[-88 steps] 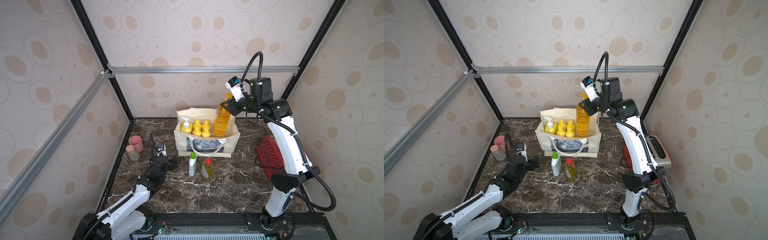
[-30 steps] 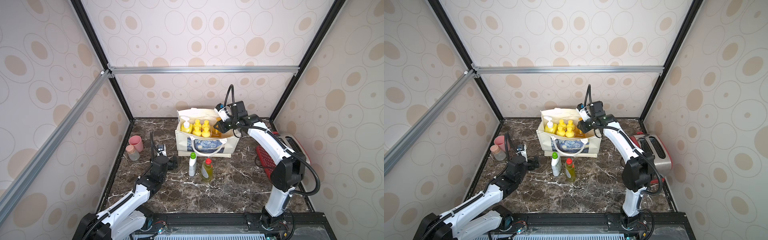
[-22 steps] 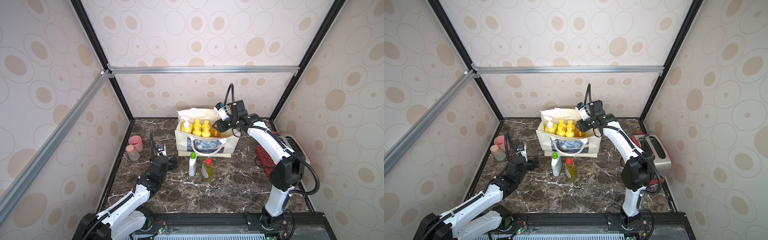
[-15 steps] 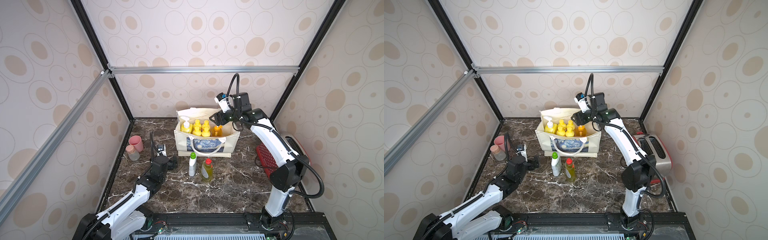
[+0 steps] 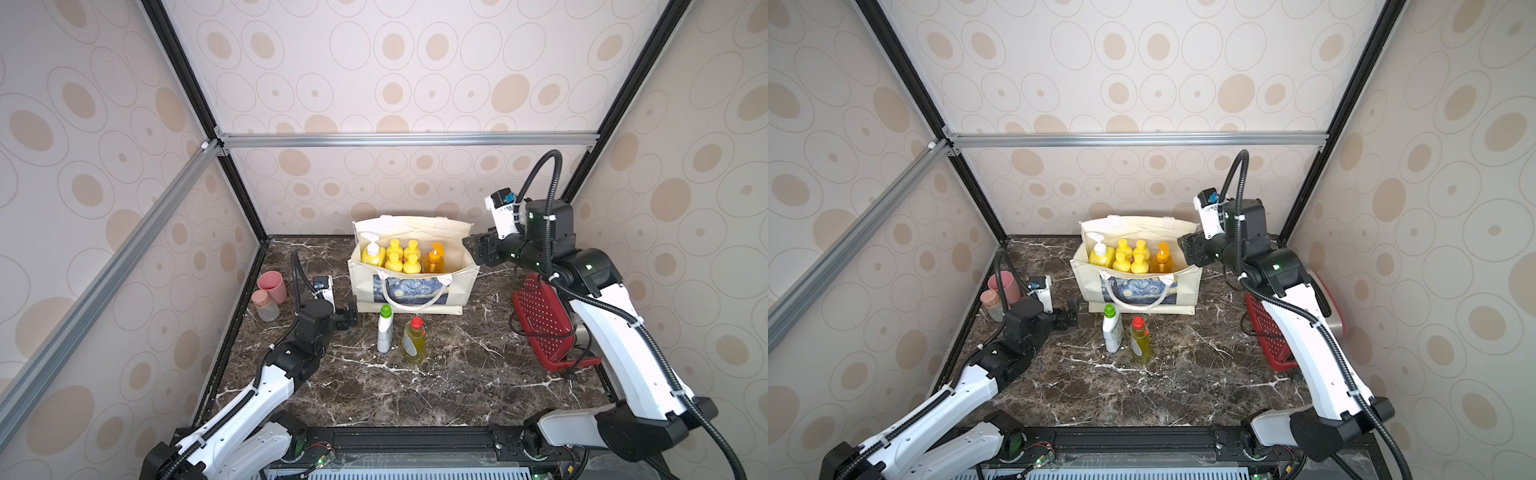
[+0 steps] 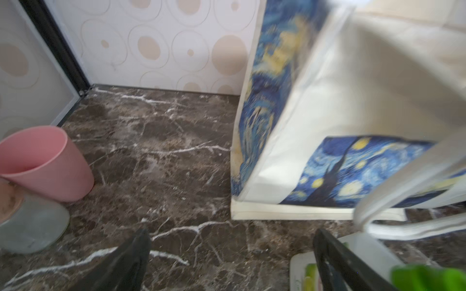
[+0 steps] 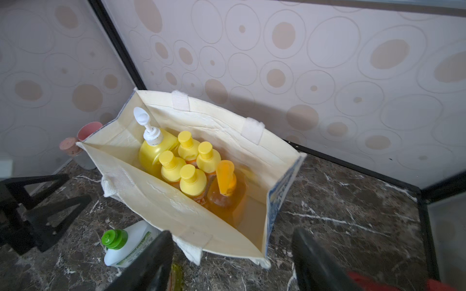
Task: Pack dish soap into the shopping bag
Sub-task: Place the bottle of dish soap in the shopping bag, then adjust the shopping bag at the center of the board.
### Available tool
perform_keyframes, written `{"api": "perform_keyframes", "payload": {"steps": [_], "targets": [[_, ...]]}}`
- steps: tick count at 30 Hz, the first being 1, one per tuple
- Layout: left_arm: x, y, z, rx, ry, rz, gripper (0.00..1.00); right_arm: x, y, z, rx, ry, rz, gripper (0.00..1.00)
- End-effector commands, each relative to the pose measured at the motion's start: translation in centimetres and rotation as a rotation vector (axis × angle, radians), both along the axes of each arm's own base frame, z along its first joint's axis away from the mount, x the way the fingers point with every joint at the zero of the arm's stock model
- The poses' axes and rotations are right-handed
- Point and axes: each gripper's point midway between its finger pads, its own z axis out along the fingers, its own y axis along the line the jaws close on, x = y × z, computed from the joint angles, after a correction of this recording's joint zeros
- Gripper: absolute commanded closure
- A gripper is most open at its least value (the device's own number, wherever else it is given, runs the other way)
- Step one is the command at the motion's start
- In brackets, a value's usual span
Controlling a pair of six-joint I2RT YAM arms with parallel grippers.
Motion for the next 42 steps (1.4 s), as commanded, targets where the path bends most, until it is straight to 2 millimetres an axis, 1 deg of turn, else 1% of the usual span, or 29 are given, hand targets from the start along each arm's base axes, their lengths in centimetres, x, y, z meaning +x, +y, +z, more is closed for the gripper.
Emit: {"api": "perform_keyframes", "payload": {"steps": [1,4,5,7,10,14,17,19,22,24,26,29,30,31,32,33,34,36,38,39,40,42], "targets": [[-0.3,-1.2,5.0,-0.060,-0.032,-0.071,0.01,0.7,-2.4,-4.6,-0.103,0.136,-0.136,0.24],[0.2,-1.3,7.8,-0.038,-0.033,-0.070,0.01,1.3,-2.6,-6.3,-0.133,0.187,-0.154,0.24],[0.6,-1.5,9.2,-0.042,-0.045,-0.067,0.01,1.8,-2.6,-6.9,-0.138,0.203,-0.161,0.24],[1.4,-1.2,10.2,0.021,-0.011,-0.047,0.01,2.8,-2.3,-7.9,-0.134,0.233,-0.159,0.24],[3.4,-1.8,10.9,0.067,0.050,-0.055,0.01,3.9,-1.3,-9.4,-0.126,0.290,-0.137,0.27],[5.9,-3.0,10.4,0.101,0.108,-0.082,0.01,4.8,-1.1,-11.4,-0.153,0.357,-0.148,0.43],[7.0,-3.7,9.4,0.110,0.149,-0.100,0.01,4.9,-1.3,-12.0,-0.173,0.372,-0.161,0.61],[7.6,-3.9,8.6,0.112,0.170,-0.104,0.01,4.9,-1.6,-11.6,-0.181,0.364,-0.173,0.76],[8.4,-4.1,8.0,0.119,0.200,-0.104,0.02,4.8,-2.0,-10.3,-0.177,0.340,-0.192,0.94],[8.7,-4.5,8.0,0.120,0.210,-0.121,0.05,4.8,-2.2,-9.1,-0.164,0.321,-0.203,1.00],[8.8,-4.7,8.1,0.119,0.216,-0.132,0.11,4.8,-2.1,-7.9,-0.148,0.303,-0.205,1.00],[8.6,-4.8,7.9,0.118,0.224,-0.140,0.32,4.9,-1.9,-6.0,-0.123,0.275,-0.201,1.00],[8.5,-4.8,7.8,0.115,0.225,-0.145,0.41,4.9,-1.9,-5.7,-0.119,0.269,-0.201,1.00],[8.3,-4.8,7.9,0.107,0.224,-0.147,0.49,4.8,-1.9,-5.5,-0.118,0.267,-0.200,1.00],[8.1,-4.9,7.8,0.102,0.224,-0.153,0.54,4.8,-2.0,-5.6,-0.124,0.270,-0.204,1.00],[7.9,-4.9,8.0,0.094,0.220,-0.160,0.59,4.8,-2.1,-5.9,-0.132,0.276,-0.209,1.00],[7.6,-5.0,8.2,0.082,0.217,-0.169,0.61,4.7,-2.3,-6.3,-0.141,0.282,-0.213,1.00],[7.1,-5.4,8.5,0.057,0.211,-0.195,0.60,4.5,-2.6,-7.6,-0.159,0.302,-0.226,1.00],[6.7,-5.8,8.8,0.032,0.204,-0.218,0.57,4.2,-3.1,-8.7,-0.175,0.308,-0.242,1.00],[6.4,-5.9,9.0,0.022,0.198,-0.227,0.54,4.0,-3.4,-9.0,-0.182,0.305,-0.252,0.97],[6.3,-5.9,9.2,0.018,0.192,-0.231,0.48,3.8,-3.6,-9.0,-0.185,0.300,-0.258,0.93],[5.7,-5.8,9.6,0.011,0.171,-0.240,0.19,3.5,-3.8,-8.5,-0.181,0.284,-0.258,0.80]]}}
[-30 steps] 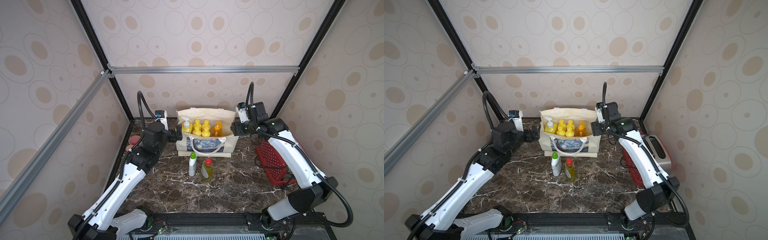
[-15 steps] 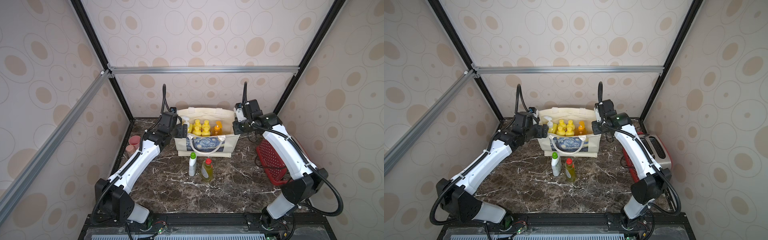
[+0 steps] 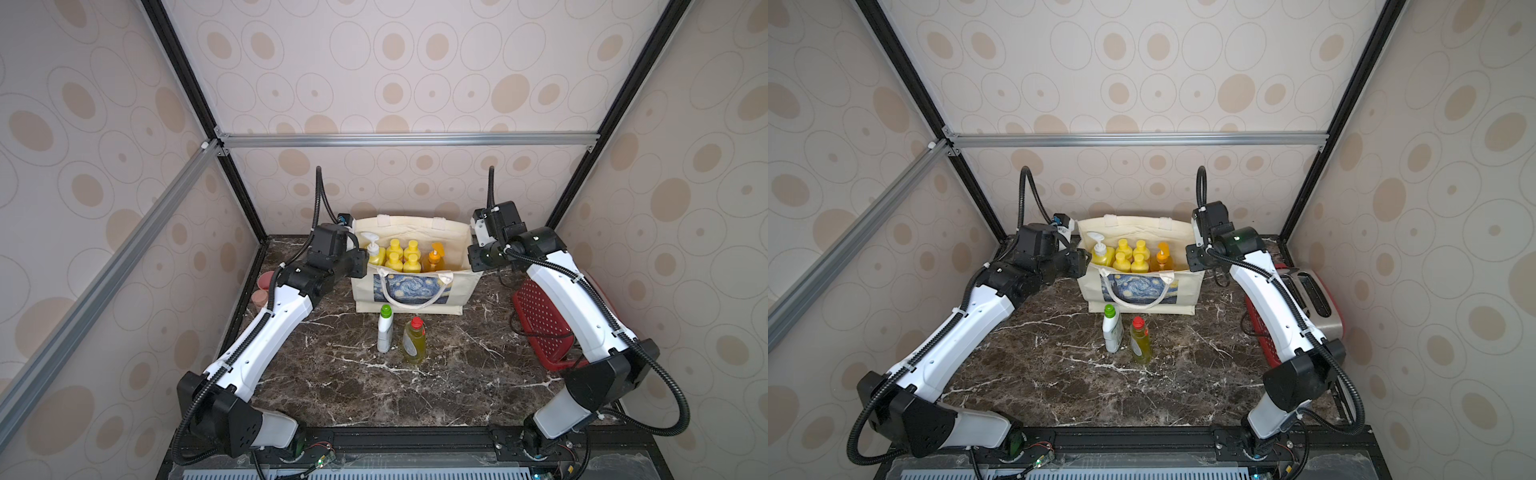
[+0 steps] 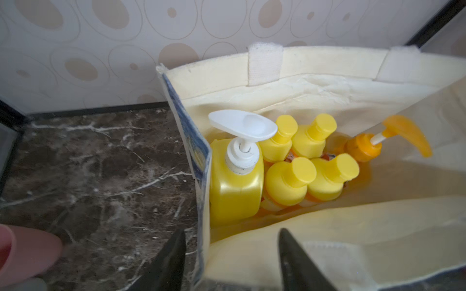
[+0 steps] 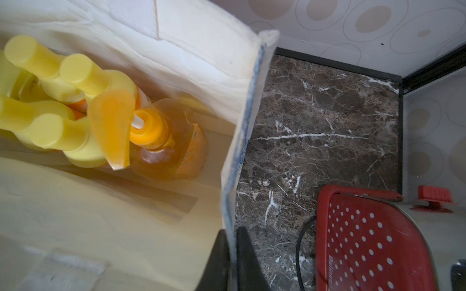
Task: Pack dish soap into the shopping bag
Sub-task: Adjust the shopping bag at the center of the board, then pick up the bottle of dish soap at the center of the board.
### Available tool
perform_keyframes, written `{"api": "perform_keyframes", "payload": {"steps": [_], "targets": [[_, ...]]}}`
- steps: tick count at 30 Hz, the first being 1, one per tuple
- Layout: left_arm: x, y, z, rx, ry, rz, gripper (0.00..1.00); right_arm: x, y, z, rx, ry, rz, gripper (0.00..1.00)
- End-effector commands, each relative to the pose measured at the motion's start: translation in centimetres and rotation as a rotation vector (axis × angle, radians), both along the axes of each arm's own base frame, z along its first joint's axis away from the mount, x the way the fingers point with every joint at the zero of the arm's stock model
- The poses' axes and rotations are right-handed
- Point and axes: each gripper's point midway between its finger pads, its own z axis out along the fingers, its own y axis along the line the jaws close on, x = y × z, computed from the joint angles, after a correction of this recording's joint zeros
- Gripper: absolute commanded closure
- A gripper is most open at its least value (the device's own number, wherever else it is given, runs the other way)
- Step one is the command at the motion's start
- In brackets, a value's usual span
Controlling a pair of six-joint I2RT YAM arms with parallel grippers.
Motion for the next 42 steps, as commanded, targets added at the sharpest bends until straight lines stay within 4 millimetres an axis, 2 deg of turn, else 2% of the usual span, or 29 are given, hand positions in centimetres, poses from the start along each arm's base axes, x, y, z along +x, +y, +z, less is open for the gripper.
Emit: {"api": "perform_keyframes", "payload": {"steps": [1,3,7,11,14,19,21,23,26,30,34,35,37,39,42], "targets": [[-1.5,-0.3,1.9,-0.046,-0.050,-0.041,0.12,-0.8,-1.3,3.4,0.005,-0.110,-0.023,0.76],[-2.5,0.1,2.4,-0.044,-0.078,-0.050,0.05,-1.5,-0.8,4.7,0.044,-0.140,0.009,0.65],[-5.0,1.1,3.3,-0.057,-0.147,-0.054,0.02,-3.5,0.7,7.3,0.173,-0.233,0.096,0.49],[-7.8,1.2,2.9,-0.077,-0.169,-0.077,0.01,-6.7,3.0,9.4,0.333,-0.287,0.235,0.43],[-9.5,0.6,1.6,-0.080,-0.147,-0.109,0.02,-9.9,5.0,9.5,0.438,-0.265,0.362,0.43],[-12.1,-1.6,-1.4,-0.133,-0.035,-0.210,0.04,-15.7,7.5,6.4,0.537,-0.195,0.515,0.43],[-12.8,-1.8,-2.3,-0.132,-0.020,-0.209,0.04,-17.7,7.8,4.5,0.542,-0.185,0.541,0.43],[-13.1,-1.8,-3.1,-0.126,-0.021,-0.191,0.05,-18.5,7.4,2.4,0.527,-0.182,0.529,0.43],[-13.0,-2.0,-4.3,-0.122,-0.016,-0.169,0.07,-18.4,5.7,-0.9,0.474,-0.192,0.446,0.43],[-12.7,-3.4,-4.5,-0.122,-0.029,-0.174,0.10,-17.6,2.8,-5.9,0.368,-0.192,0.301,0.43],[-12.0,-4.6,-4.8,-0.087,-0.031,-0.167,0.12,-16.4,0.4,-10.0,0.293,-0.216,0.159,0.37],[-11.8,-4.7,-5.0,-0.081,-0.026,-0.163,0.12,-16.3,0.4,-10.4,0.300,-0.219,0.149,0.36],[-11.4,-4.6,-5.5,-0.070,-0.024,-0.142,0.13,-16.5,1.4,-9.8,0.346,-0.214,0.188,0.36],[-11.3,-3.7,-5.8,-0.060,-0.051,-0.101,0.15,-16.9,2.9,-8.5,0.400,-0.207,0.257,0.39],[-11.2,-1.6,-6.3,-0.041,-0.108,-0.025,0.14,-17.3,4.4,-7.6,0.395,-0.155,0.320,0.40]]}}
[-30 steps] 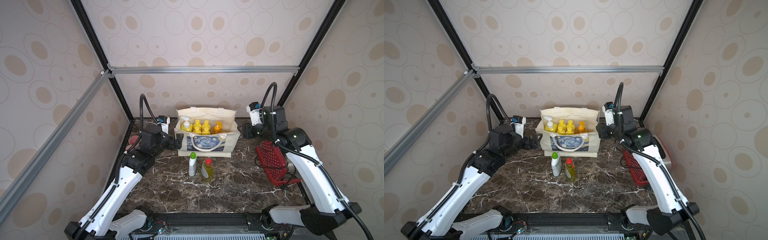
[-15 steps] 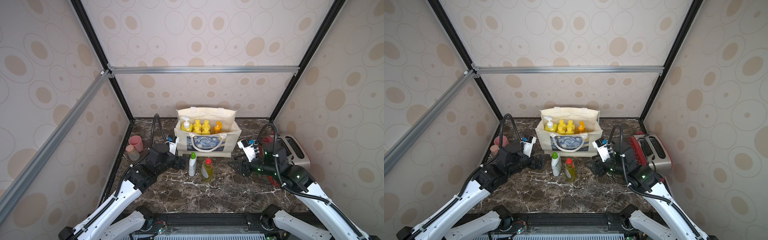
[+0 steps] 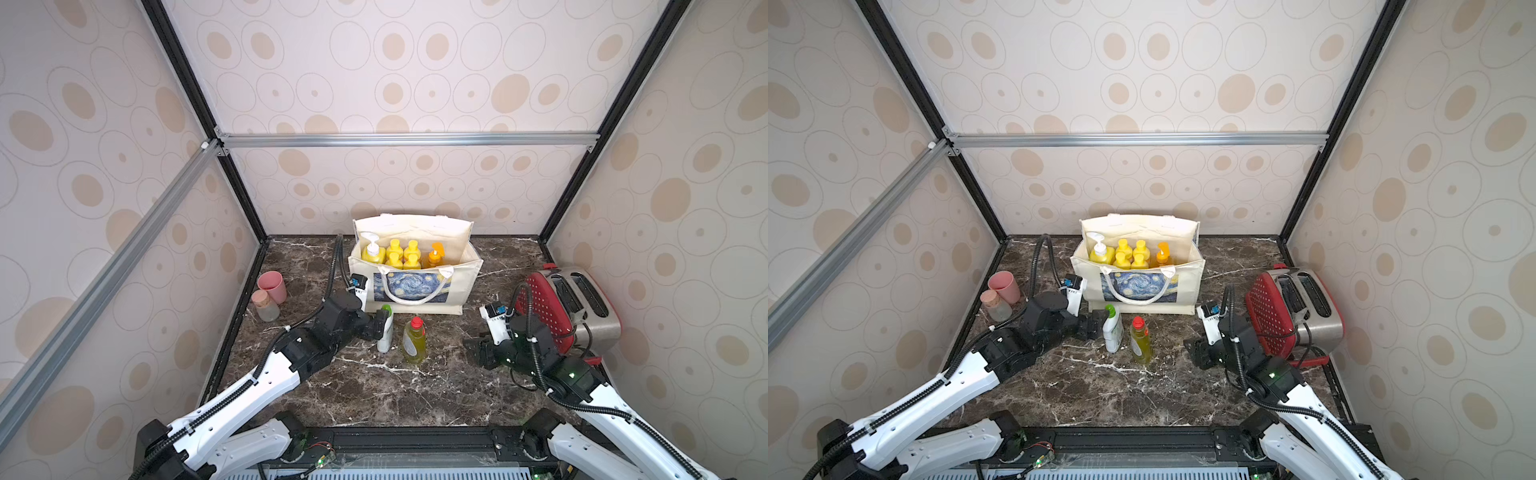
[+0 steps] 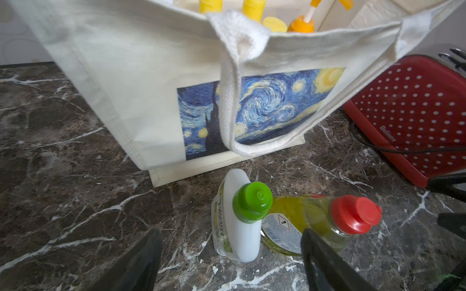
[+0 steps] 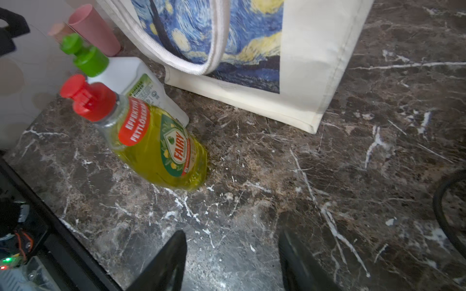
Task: Pack dish soap into the shopping bag
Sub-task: Pick up the bottle of dish soap at the center of the board.
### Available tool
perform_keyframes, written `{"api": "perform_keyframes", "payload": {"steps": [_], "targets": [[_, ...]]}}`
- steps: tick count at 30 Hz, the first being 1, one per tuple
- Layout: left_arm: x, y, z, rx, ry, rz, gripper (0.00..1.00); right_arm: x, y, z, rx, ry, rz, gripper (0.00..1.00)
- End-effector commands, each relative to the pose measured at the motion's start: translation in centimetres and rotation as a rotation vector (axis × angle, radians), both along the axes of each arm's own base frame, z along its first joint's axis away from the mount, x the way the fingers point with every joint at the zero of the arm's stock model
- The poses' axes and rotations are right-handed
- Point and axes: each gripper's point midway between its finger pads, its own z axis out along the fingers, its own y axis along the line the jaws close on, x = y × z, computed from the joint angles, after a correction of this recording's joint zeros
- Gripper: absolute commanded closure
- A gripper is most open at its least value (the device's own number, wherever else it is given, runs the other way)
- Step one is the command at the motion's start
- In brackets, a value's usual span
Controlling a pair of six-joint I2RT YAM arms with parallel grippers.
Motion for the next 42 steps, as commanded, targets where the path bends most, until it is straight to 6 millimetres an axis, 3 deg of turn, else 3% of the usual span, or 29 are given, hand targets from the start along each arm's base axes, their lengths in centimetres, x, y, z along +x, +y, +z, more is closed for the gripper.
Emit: {"api": "perform_keyframes", "payload": {"steps": [1,5,10,20,42], "targets": [[0.5,2.6,0.7,0.000,-0.101,0.122,0.13,0.1,2.4,3.2,0.039,-0.032,0.079,0.40],[0.0,6.0,-2.4,0.088,-0.121,0.239,0.08,-0.6,5.0,4.0,-0.045,-0.027,0.144,0.39],[-0.9,8.1,-6.0,0.103,-0.137,0.304,0.01,-0.6,7.2,4.5,-0.152,-0.018,0.174,0.38],[-0.6,7.9,-6.5,0.088,-0.149,0.293,0.01,0.5,10.6,5.0,-0.235,-0.004,0.202,0.38],[-1.5,8.3,-6.1,0.037,-0.189,0.275,0.00,2.3,13.6,3.5,-0.360,0.082,0.210,0.38]]}}
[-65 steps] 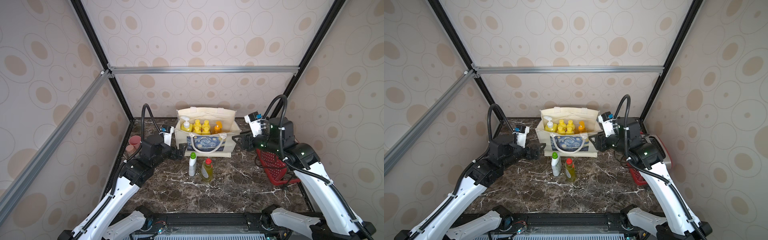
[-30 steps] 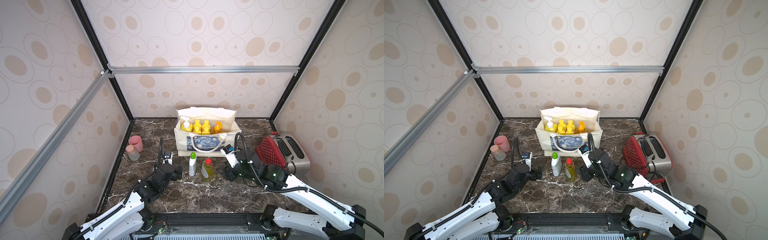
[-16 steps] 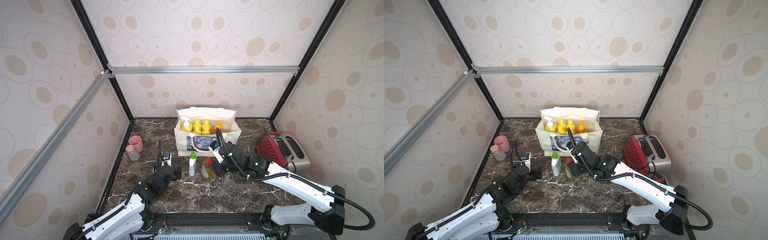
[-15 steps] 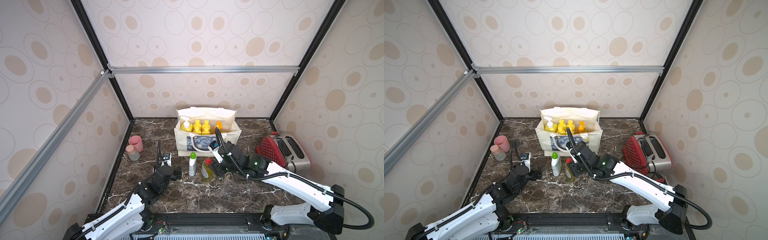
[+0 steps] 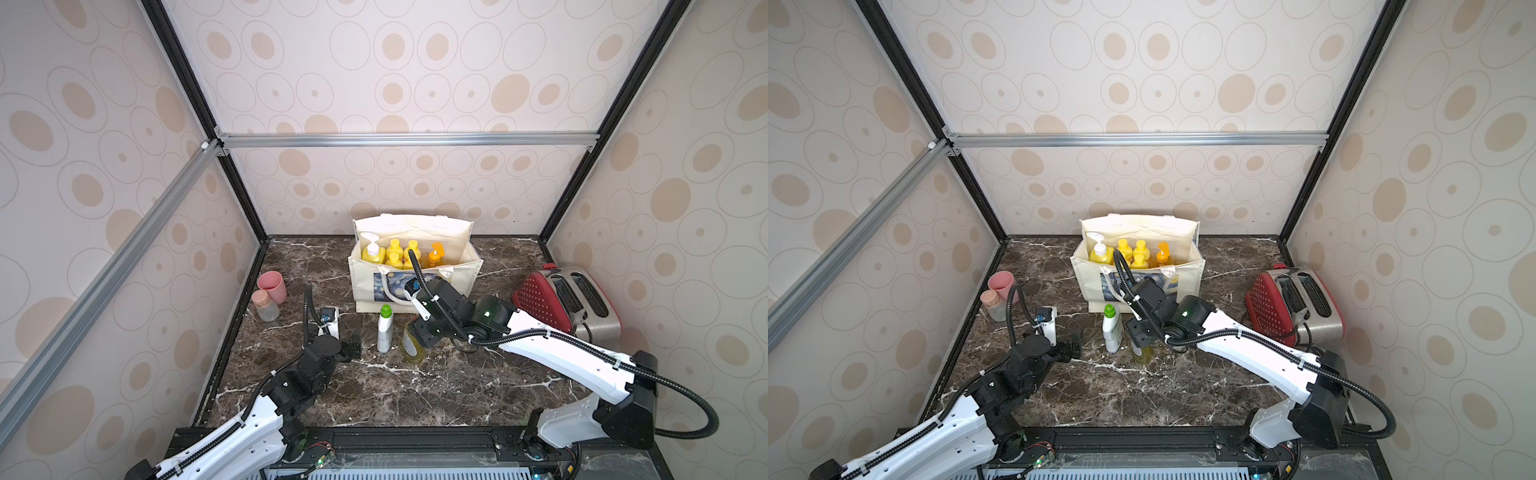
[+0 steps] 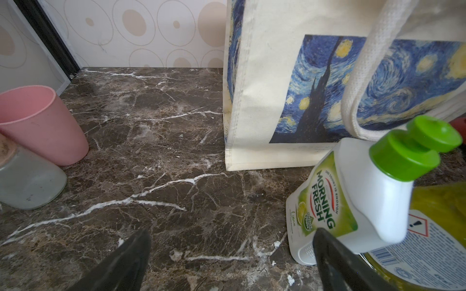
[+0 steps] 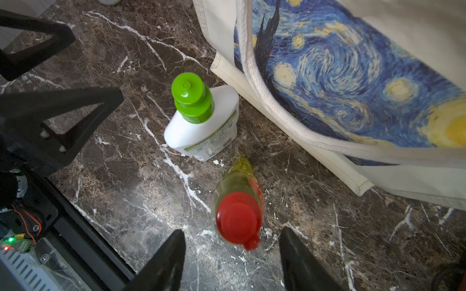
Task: Pack dish soap into the shopping bag
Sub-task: Pick up the bottle of dish soap at the center of the board.
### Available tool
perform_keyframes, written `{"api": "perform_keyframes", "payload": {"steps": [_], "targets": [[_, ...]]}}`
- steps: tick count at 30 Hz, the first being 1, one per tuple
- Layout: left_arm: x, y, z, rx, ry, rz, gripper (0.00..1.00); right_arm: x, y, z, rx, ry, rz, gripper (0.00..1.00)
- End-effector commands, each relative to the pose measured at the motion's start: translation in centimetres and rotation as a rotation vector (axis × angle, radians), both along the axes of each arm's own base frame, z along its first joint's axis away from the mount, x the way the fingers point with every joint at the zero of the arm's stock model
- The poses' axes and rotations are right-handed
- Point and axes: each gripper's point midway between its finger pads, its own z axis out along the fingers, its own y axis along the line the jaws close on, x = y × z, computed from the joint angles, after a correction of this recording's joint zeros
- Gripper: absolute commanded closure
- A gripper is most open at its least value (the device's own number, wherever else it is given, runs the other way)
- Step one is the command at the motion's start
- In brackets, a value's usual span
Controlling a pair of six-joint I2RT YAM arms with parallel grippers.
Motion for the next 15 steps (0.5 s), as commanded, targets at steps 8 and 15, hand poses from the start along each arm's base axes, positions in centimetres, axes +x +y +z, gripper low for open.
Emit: {"api": "perform_keyframes", "payload": {"steps": [8,15], "targets": [[0.3,-0.1,0.3,0.003,-0.005,-0.001,0.01,-0.2,0.6,-0.1,0.006,0.014,0.007,0.37],[-0.1,0.2,0.5,-0.015,-0.024,0.001,0.01,-0.1,0.4,-1.2,-0.030,0.036,-0.014,0.38]]}}
